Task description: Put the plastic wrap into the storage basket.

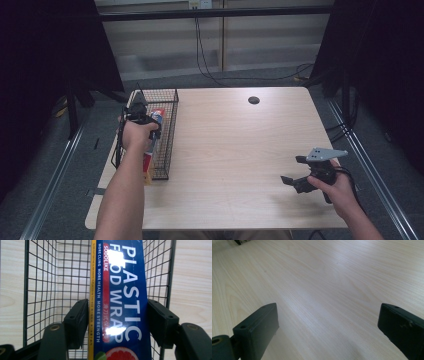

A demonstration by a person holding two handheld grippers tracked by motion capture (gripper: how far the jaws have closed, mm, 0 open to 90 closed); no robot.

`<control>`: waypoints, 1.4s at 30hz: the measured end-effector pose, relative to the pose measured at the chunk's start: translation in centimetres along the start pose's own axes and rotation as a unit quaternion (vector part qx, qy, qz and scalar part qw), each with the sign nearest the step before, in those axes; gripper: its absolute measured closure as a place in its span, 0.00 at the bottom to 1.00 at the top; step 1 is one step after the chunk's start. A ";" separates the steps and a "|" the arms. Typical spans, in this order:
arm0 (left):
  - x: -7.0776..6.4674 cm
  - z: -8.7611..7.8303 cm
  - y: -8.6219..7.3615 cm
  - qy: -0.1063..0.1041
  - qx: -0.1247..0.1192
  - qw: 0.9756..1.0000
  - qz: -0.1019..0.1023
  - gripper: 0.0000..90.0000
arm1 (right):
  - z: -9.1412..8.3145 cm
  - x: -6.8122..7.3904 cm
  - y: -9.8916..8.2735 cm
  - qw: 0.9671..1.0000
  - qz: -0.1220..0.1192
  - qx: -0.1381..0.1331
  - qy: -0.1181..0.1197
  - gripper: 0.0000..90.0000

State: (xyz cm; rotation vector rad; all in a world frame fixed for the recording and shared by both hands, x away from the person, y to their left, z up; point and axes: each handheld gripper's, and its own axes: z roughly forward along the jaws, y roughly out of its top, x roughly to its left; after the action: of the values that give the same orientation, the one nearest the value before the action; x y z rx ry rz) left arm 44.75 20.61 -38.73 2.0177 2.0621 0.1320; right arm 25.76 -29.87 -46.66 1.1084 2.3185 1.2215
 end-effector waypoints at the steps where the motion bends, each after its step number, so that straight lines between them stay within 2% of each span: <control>1: 0.1 -0.2 0.0 0.000 -0.003 1.000 -0.004 0.37 | 0.0 0.0 0.0 1.000 0.000 0.000 0.000 0.03; 4: 0.4 -0.7 -0.1 -0.004 -0.010 1.000 -0.008 0.33 | 0.0 0.0 0.0 1.000 -0.001 -0.001 -0.001 0.03; 10: 0.6 -2.2 -0.3 -0.022 -0.024 0.999 -0.001 0.28 | 0.0 0.1 0.1 1.000 -0.003 -0.002 -0.001 0.03; 11: 0.8 -2.5 -0.3 -0.021 -0.024 0.999 0.011 0.28 | 0.0 0.1 0.1 1.000 -0.002 -0.002 -0.001 0.03; 12: 0.8 -2.8 -0.3 -0.027 -0.025 0.999 0.014 0.27 | 0.0 0.1 0.2 1.000 -0.002 -0.002 -0.001 0.03; 13: 0.6 -3.0 -0.4 -0.029 -0.030 0.999 0.004 0.26 | 0.0 0.1 0.2 1.000 -0.002 -0.002 -0.002 0.03; 15: 0.6 -3.3 -0.4 -0.033 -0.035 0.999 0.005 0.24 | 0.0 0.1 0.2 1.000 -0.002 -0.002 0.000 0.03; 16: 0.5 -3.8 -0.5 -0.044 -0.037 0.998 0.012 0.23 | 0.0 0.1 0.2 1.000 -0.004 -0.002 -0.001 0.03; 17: 0.5 -4.0 -0.5 -0.046 -0.040 0.998 0.021 0.23 | 0.0 0.2 0.2 1.000 -0.003 -0.002 -0.001 0.03; 18: 0.3 -4.2 -0.6 -0.054 -0.043 0.997 0.017 0.22 | 0.0 0.2 0.2 1.000 -0.005 -0.004 -0.001 0.03; 19: 0.3 -4.5 -0.6 -0.057 -0.044 0.997 0.028 0.21 | 0.0 0.2 0.2 1.000 -0.005 -0.003 -0.001 0.03; 26: -0.7 -6.0 -1.1 -0.083 -0.057 0.994 0.051 0.19 | 0.1 0.3 0.2 1.000 -0.008 -0.001 0.000 0.03; 35: -2.2 -7.2 -2.0 -0.111 -0.068 0.987 0.097 0.18 | 0.2 0.5 0.3 1.000 -0.008 -0.001 0.004 0.03; 42: -3.7 -7.2 -3.0 -0.132 -0.075 0.979 0.133 0.18 | 0.2 0.5 0.2 1.000 -0.009 0.002 0.003 0.04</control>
State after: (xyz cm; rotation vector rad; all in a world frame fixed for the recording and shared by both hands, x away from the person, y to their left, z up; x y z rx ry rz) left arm 40.10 17.63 -32.13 2.0798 1.5728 0.0615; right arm 25.69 -29.32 -46.55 1.0855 2.3323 1.2159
